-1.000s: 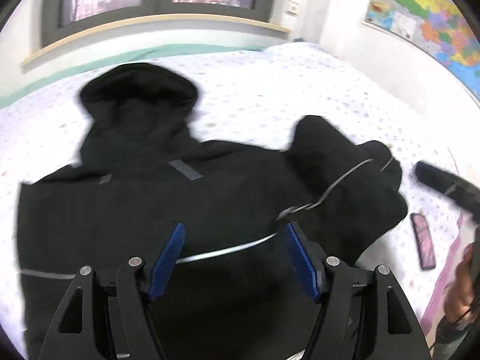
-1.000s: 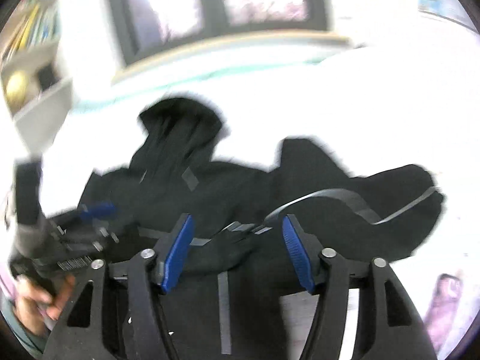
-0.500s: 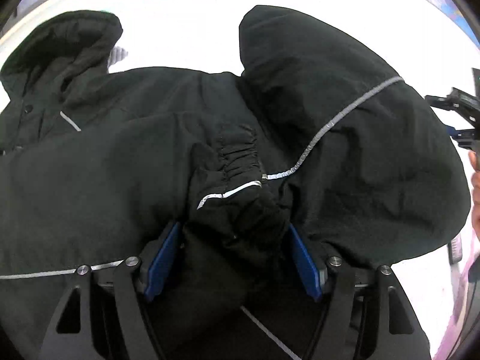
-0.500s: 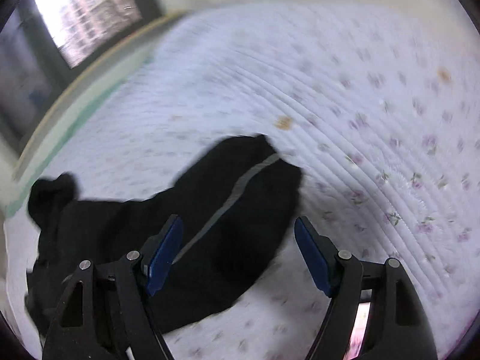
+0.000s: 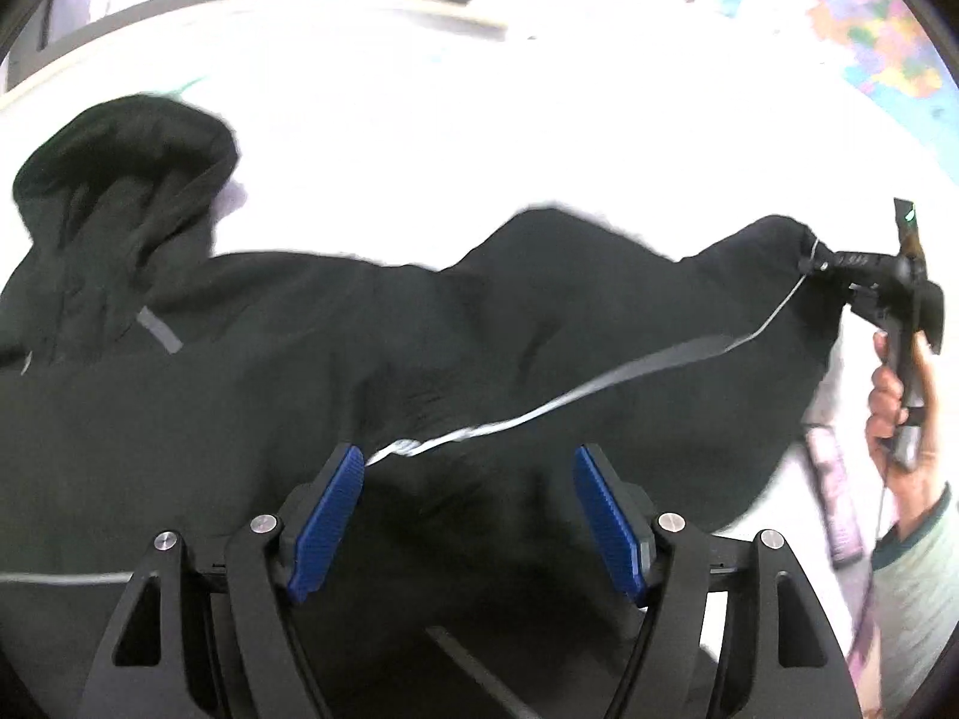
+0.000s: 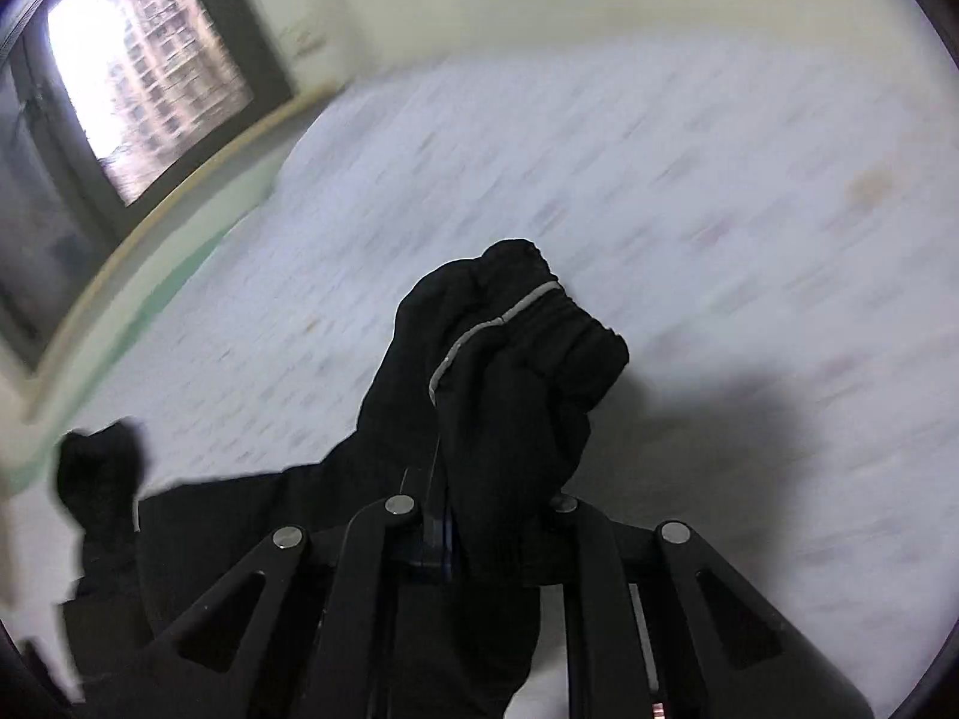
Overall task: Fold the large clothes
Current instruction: 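Grasp the other sleeve cuff with the right gripper and lift it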
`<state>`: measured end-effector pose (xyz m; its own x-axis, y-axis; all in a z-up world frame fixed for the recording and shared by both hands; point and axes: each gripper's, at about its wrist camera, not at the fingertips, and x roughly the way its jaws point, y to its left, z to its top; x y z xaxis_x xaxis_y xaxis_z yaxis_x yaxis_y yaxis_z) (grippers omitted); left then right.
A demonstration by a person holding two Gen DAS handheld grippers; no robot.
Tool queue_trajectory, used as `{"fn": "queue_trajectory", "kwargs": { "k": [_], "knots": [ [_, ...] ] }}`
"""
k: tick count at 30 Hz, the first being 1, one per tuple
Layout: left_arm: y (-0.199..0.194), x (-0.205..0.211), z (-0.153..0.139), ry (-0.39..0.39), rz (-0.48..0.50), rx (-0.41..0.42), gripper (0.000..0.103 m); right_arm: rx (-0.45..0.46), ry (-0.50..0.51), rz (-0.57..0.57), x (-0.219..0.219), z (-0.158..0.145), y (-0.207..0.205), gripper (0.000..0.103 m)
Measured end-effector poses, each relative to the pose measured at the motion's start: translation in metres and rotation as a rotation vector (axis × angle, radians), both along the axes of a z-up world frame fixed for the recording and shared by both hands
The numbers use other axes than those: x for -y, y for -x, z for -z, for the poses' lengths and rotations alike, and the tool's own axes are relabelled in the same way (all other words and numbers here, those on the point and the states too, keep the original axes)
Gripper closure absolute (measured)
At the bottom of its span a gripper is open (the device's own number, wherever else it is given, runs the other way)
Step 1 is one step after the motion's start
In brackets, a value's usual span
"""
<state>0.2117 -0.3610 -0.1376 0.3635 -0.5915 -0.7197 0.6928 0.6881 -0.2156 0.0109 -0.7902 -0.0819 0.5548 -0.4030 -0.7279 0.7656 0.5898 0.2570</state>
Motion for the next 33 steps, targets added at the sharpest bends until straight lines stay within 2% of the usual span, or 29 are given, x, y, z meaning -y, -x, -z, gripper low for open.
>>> {"fn": "queue_trajectory", "kwargs": {
  "k": [2,3,5,6,8,9,12,17,20,23,28,33],
  "knots": [
    [0.003,0.018,0.007,0.004,0.062,-0.053,0.029,-0.001,-0.018,0.041,0.01,0.0,0.017,0.088],
    [0.004,0.026,0.015,-0.026,0.072,-0.067,0.029,-0.01,-0.036,0.052,0.012,0.005,0.022,0.088],
    [-0.007,0.046,0.05,-0.162,0.056,-0.118,0.029,-0.035,-0.061,0.056,0.019,0.018,0.019,0.088],
    [-0.007,0.048,0.055,-0.18,0.05,-0.117,0.029,-0.048,-0.077,0.049,0.017,0.024,0.019,0.088],
    [-0.005,0.046,0.046,-0.163,0.054,-0.107,0.03,-0.037,-0.112,-0.004,0.01,0.026,0.014,0.088],
    [-0.004,0.038,0.035,-0.124,0.06,-0.11,0.03,0.0,-0.136,-0.055,0.004,0.022,0.015,0.088],
    [0.001,0.002,-0.001,-0.029,0.054,-0.096,0.03,0.104,-0.144,-0.215,-0.028,-0.008,0.013,0.088],
    [-0.002,-0.082,-0.055,0.008,-0.034,-0.013,0.03,0.117,-0.067,-0.465,-0.129,-0.068,-0.024,0.088],
    [-0.009,-0.14,-0.079,-0.046,-0.136,0.045,0.03,0.107,0.0,-0.599,-0.203,-0.094,-0.052,0.088],
    [-0.008,-0.201,-0.093,-0.086,-0.228,0.105,0.03,0.106,0.008,-0.73,-0.275,-0.109,-0.081,0.088],
    [-0.005,-0.303,-0.096,-0.073,-0.367,0.111,0.03,0.068,0.025,-0.896,-0.394,-0.106,-0.126,0.088],
    [-0.009,-0.375,-0.076,-0.104,-0.443,0.089,0.03,0.009,-0.016,-1.016,-0.498,-0.069,-0.169,0.088]
  ]
}}
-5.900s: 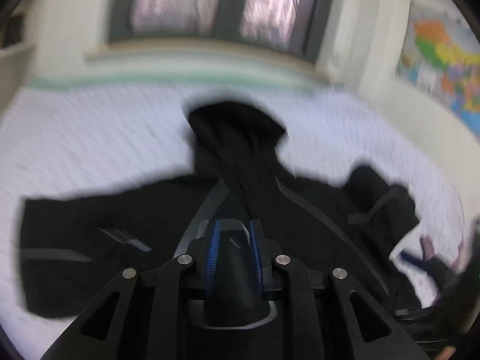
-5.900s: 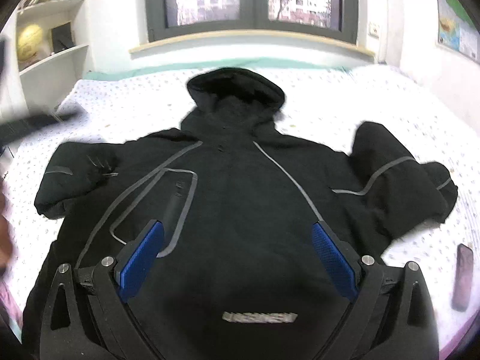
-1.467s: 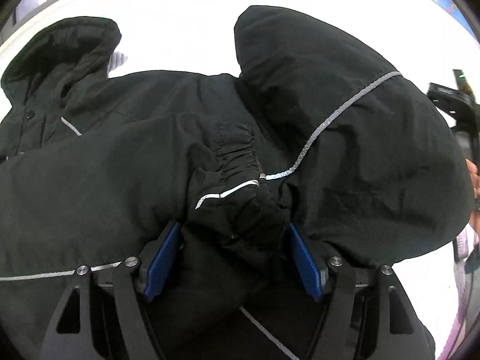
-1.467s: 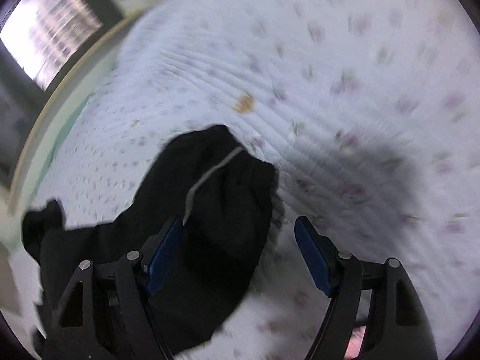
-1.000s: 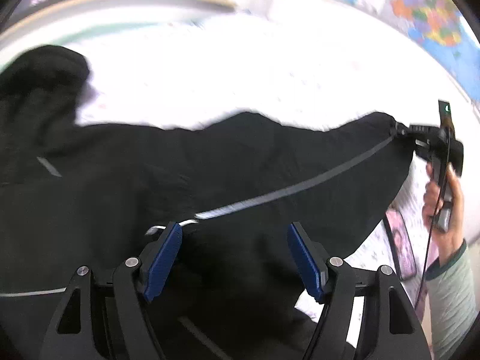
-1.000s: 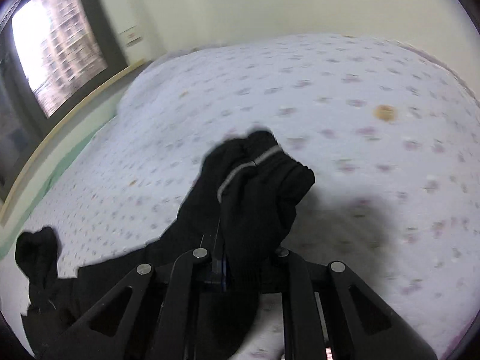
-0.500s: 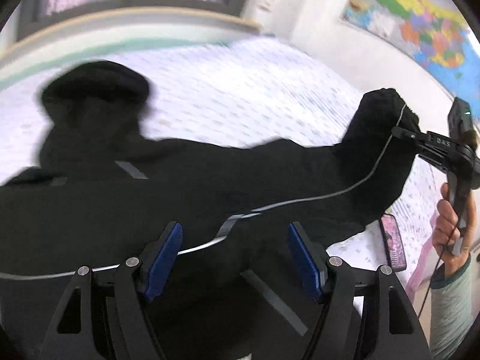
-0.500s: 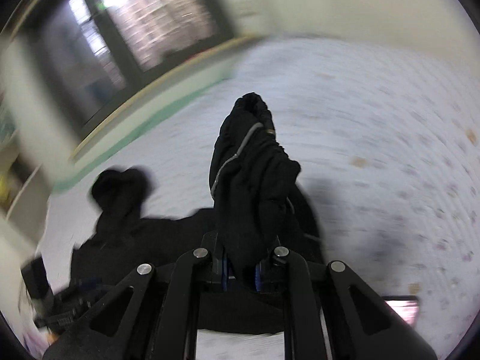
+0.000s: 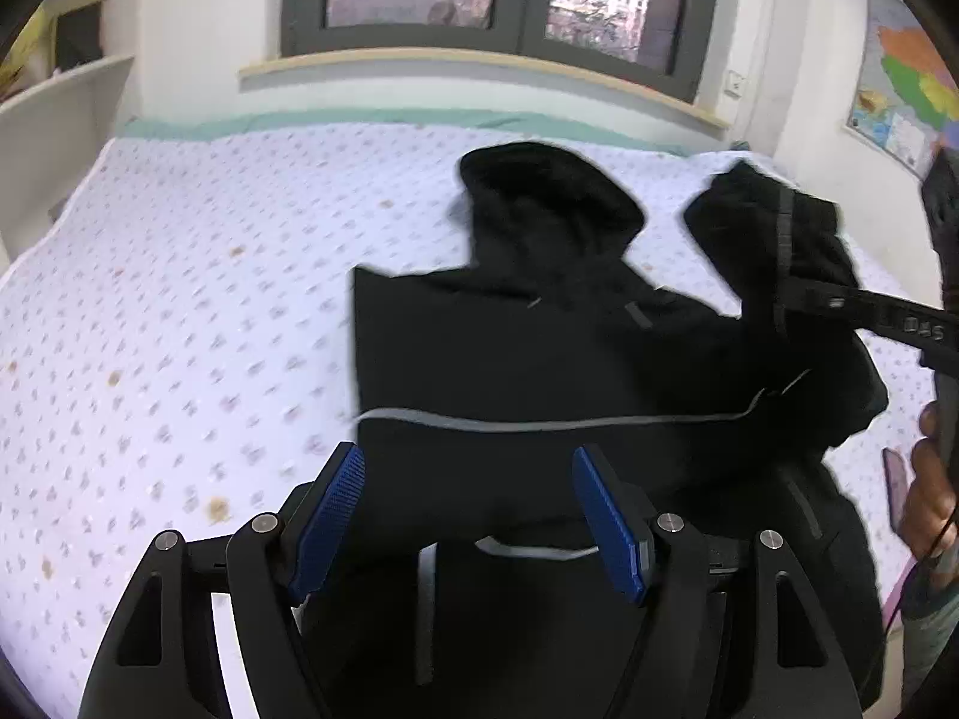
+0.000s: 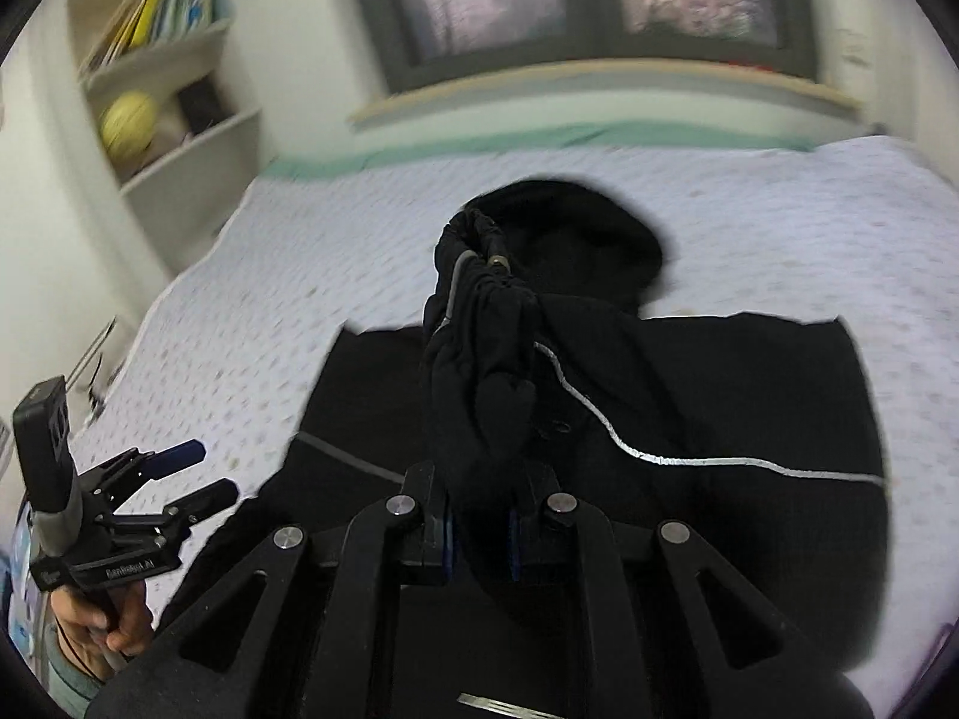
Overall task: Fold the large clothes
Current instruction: 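Grasp the other sleeve cuff with the right gripper and lift it, then fold the held sleeve across the jacket body with the right gripper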
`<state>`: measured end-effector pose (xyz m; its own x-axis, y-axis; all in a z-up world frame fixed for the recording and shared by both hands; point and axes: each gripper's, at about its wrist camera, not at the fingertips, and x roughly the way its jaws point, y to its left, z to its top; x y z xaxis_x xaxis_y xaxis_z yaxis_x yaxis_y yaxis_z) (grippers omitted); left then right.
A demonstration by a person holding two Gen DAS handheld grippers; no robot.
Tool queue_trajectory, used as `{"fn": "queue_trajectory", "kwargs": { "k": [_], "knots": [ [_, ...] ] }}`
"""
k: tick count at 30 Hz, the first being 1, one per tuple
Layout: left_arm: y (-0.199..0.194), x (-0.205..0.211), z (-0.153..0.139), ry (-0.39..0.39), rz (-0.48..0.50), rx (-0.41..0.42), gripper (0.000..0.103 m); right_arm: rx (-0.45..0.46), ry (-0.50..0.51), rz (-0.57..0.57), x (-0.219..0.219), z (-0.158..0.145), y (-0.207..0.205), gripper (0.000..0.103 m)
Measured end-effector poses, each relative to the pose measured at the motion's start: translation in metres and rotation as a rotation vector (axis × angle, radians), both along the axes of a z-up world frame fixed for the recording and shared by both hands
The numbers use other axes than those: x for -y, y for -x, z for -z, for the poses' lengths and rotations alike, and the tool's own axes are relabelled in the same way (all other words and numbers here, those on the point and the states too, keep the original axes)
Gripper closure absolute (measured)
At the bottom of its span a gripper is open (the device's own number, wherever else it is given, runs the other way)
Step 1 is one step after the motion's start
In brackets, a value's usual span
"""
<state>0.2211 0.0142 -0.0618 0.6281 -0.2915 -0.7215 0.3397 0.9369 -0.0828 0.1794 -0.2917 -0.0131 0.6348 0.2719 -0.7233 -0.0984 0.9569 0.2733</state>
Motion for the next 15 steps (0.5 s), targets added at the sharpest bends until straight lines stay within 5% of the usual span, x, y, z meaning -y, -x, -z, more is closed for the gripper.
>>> {"fn": "queue_trajectory", "kwargs": {
  "k": [6,10,15],
  "knots": [
    [0.005,-0.034,0.02,0.029,-0.025,-0.025,0.03,-0.101,0.059,-0.095,-0.105,0.079,-0.038,0.085],
    [0.001,-0.038,0.035,0.026,0.004,-0.058,0.03,-0.182,0.093,-0.079,-0.139,0.142,-0.059,0.082],
    [-0.012,-0.042,0.045,0.107,0.059,-0.124,0.03,-0.169,0.066,-0.14,-0.138,0.138,-0.053,0.064]
  ]
}}
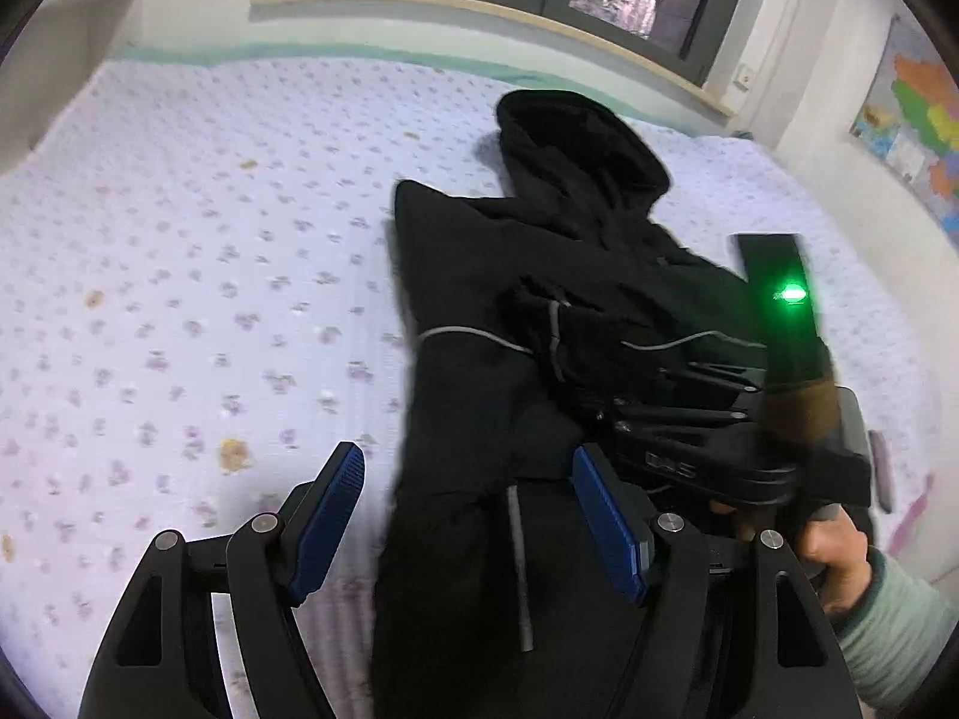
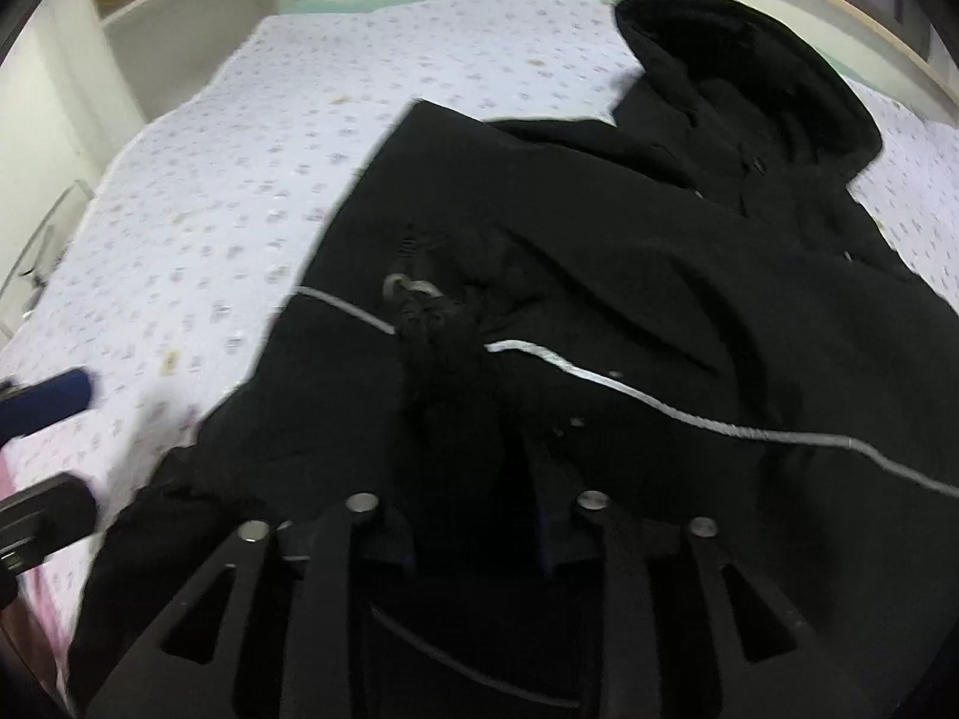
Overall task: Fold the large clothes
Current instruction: 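Fold the held sleeve across the jacket body with the right gripper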
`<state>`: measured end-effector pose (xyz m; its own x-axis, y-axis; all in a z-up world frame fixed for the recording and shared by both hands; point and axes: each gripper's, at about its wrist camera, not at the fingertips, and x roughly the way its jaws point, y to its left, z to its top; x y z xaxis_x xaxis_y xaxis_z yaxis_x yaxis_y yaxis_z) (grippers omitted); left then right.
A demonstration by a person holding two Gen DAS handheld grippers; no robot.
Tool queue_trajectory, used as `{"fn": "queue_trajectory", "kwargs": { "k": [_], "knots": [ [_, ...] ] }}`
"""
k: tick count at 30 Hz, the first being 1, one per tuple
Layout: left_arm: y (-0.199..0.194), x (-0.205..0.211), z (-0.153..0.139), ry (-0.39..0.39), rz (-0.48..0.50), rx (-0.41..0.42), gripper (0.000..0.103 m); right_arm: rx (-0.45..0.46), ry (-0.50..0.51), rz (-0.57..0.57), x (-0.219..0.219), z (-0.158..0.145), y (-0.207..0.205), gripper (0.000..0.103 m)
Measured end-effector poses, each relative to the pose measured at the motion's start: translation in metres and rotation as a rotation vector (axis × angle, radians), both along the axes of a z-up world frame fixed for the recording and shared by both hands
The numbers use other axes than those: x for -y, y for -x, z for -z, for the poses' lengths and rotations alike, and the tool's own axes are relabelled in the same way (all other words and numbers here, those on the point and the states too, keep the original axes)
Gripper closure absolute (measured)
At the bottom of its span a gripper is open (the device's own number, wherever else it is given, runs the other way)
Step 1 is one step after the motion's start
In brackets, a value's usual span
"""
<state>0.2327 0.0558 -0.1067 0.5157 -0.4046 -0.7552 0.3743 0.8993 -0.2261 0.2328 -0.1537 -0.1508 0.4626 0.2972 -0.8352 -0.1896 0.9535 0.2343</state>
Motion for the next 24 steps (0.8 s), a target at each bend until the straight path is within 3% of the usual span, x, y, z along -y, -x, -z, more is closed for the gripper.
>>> {"fn": "queue_trajectory", "kwargs": {
  "k": [2,3,5,8,13,17,20,21,22,24],
  "knots": [
    [-0.006,0.003,-0.003,0.061,0.028,-0.024,0.03,0.046,-0.043,-0.004,0.017,-0.024,0.014,0.062],
    [-0.011,0.006,-0.005,0.1,0.042,-0.044,0.029,0.074,-0.062,0.0,0.028,-0.036,0.021,0.052],
    [-0.024,0.012,-0.005,0.163,0.032,-0.094,0.03,0.132,-0.072,0.04,0.052,-0.055,0.035,0.043],
    [-0.044,0.027,0.001,0.242,0.021,-0.172,0.03,0.171,-0.067,0.104,0.098,-0.072,0.054,0.042],
    [-0.067,0.056,0.025,0.23,-0.026,-0.256,0.03,0.167,0.1,0.207,0.16,-0.074,0.074,0.042],
    [-0.073,0.085,0.035,0.22,-0.004,-0.264,0.03,0.126,0.133,0.291,0.206,-0.07,0.087,0.042],
    [-0.08,0.104,0.043,0.178,-0.015,-0.266,0.054,0.091,0.145,0.347,0.234,-0.06,0.094,0.042],
    [-0.081,0.108,0.043,0.142,-0.03,-0.251,0.075,0.083,0.15,0.358,0.239,-0.058,0.096,0.042],
    [-0.081,0.108,0.039,0.119,-0.041,-0.229,0.083,0.075,0.151,0.366,0.244,-0.057,0.098,0.042],
    [-0.078,0.096,0.022,0.152,-0.052,-0.158,0.083,0.06,0.149,0.376,0.252,-0.055,0.098,0.042]
  ]
}}
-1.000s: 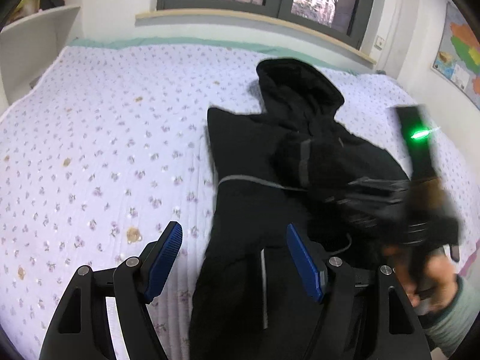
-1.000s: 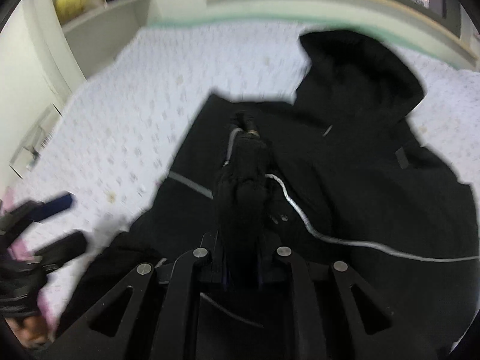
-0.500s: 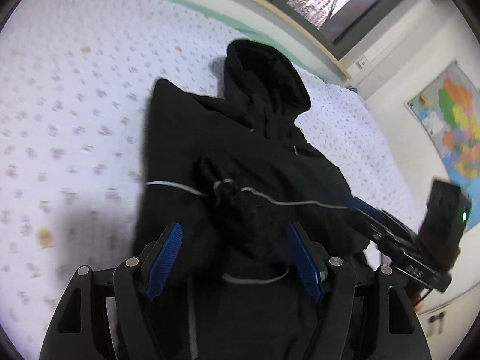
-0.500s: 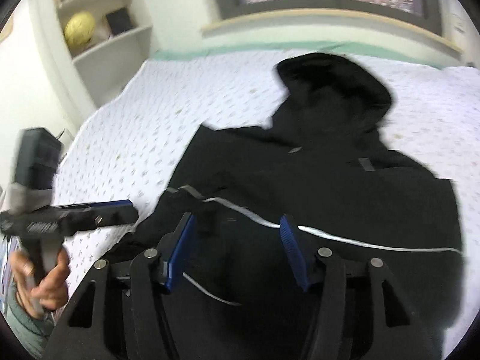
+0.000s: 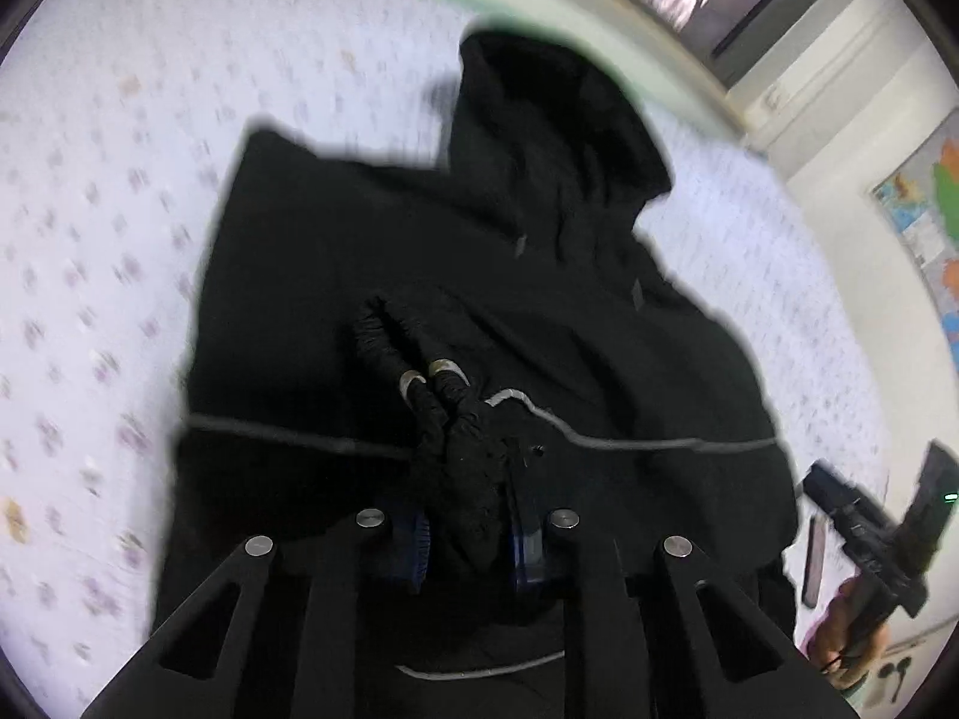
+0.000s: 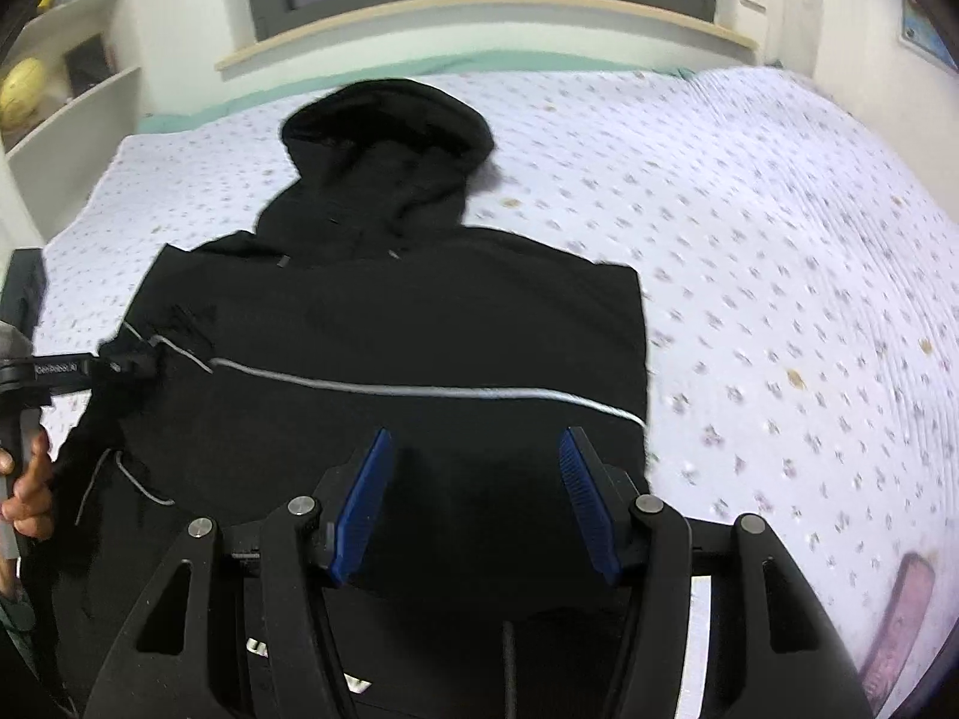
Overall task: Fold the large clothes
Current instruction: 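Fold the held sleeve across the jacket body with the right gripper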
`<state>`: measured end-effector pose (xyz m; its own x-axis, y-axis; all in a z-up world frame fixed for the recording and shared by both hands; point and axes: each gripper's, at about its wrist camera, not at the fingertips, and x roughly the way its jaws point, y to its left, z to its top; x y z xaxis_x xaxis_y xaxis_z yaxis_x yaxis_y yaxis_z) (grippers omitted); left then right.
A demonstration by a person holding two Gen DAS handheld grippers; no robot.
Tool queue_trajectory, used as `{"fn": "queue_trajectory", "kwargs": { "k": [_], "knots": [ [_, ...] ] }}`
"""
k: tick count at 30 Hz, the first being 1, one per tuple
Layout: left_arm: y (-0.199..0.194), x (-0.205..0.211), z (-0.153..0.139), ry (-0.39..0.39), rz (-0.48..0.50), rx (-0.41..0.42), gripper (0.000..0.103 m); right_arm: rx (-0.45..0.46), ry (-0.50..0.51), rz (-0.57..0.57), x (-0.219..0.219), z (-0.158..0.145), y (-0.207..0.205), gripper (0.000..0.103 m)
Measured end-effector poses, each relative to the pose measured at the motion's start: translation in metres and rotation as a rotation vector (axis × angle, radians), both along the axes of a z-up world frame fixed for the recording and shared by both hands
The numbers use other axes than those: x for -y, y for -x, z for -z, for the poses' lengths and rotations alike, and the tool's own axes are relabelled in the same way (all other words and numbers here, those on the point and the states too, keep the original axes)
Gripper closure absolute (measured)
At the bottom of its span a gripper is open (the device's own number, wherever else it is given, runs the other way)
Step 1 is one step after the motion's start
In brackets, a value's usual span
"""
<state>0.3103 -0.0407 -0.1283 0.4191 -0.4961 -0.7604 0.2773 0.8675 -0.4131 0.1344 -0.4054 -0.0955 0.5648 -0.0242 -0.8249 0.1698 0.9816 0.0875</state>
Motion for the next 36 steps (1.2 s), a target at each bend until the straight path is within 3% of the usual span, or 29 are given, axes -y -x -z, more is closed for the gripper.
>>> {"fn": "queue_trajectory", "kwargs": {
  "k": [3,5,9,12,14,16,17,19,21,24,26,27,28,29,32,36],
  "knots": [
    [0.005,-0.036,-0.026,0.093,-0.031,0.076,0.083,-0.013,-0.01,0.017,0.006,0.003,-0.004,0.042],
    [0.002,-0.056,-0.025,0.087,-0.051,0.067,0.083,-0.022,-0.039,0.012,0.005,0.009,-0.013,0.042],
    [-0.015,-0.075,0.032,0.03,-0.069,-0.095,0.083,-0.11,-0.055,0.003,-0.009,0.052,-0.04,0.032],
    [-0.015,-0.082,0.047,0.077,-0.073,-0.114,0.081,-0.155,0.038,0.007,-0.024,0.078,-0.049,0.03],
    [-0.011,-0.081,0.034,0.062,-0.063,-0.094,0.08,-0.174,0.053,0.0,-0.026,0.072,-0.051,0.029],
    [0.004,-0.071,0.003,-0.031,-0.041,0.016,0.074,-0.19,0.015,0.001,-0.021,0.059,-0.053,0.03],
    [0.013,-0.064,-0.011,-0.085,-0.039,0.074,0.07,-0.163,-0.011,0.005,-0.02,0.046,-0.052,0.029],
    [0.032,-0.046,-0.041,-0.167,-0.029,0.192,0.047,-0.075,-0.044,-0.013,-0.025,0.021,-0.052,0.029],
    [0.038,-0.021,-0.058,-0.18,0.015,0.243,0.046,0.007,-0.039,-0.028,-0.041,-0.001,-0.059,0.029],
    [0.029,0.011,-0.044,-0.197,0.046,0.2,0.046,-0.012,0.002,-0.047,-0.068,0.006,-0.086,0.029],
    [0.012,0.022,-0.013,-0.245,0.043,0.137,0.046,-0.106,0.0,-0.05,-0.078,0.036,-0.107,0.03],
    [-0.005,0.025,0.014,-0.291,0.02,0.059,0.047,-0.17,0.019,-0.036,-0.079,0.055,-0.115,0.031],
    [-0.013,0.023,0.032,-0.295,0.013,0.01,0.048,-0.204,0.009,-0.028,-0.078,0.071,-0.119,0.031],
    [-0.013,0.019,0.038,-0.272,0.013,0.024,0.048,-0.199,-0.003,-0.029,-0.076,0.074,-0.118,0.031],
    [0.003,0.018,0.018,-0.274,0.04,0.07,0.048,-0.189,0.002,-0.057,-0.075,0.054,-0.106,0.032],
    [0.042,0.001,-0.023,-0.205,0.067,0.141,0.048,-0.08,-0.013,-0.107,-0.073,0.01,-0.051,0.032]
  ]
}}
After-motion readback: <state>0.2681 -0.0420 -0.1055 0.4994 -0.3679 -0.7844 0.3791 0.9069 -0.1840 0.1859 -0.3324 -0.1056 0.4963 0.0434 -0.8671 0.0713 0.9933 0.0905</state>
